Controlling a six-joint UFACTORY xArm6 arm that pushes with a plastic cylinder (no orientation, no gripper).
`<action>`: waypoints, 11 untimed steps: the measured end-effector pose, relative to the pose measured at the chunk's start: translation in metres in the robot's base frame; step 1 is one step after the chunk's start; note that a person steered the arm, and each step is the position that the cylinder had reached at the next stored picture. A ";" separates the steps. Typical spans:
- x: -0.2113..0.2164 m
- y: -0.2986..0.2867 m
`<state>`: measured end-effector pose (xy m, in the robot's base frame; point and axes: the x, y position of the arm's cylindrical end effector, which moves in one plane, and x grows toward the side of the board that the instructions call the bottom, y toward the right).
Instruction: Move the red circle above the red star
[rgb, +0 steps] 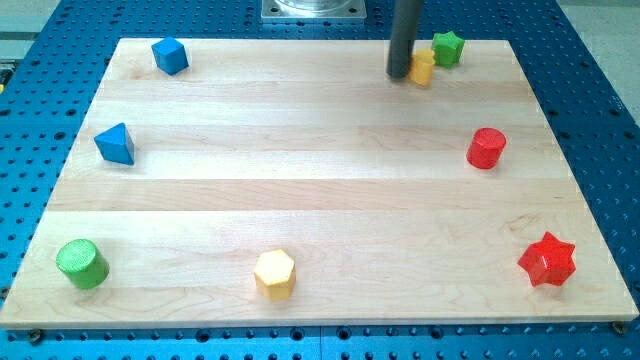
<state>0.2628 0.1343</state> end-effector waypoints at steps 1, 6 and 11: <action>0.026 0.003; 0.245 0.078; 0.354 0.109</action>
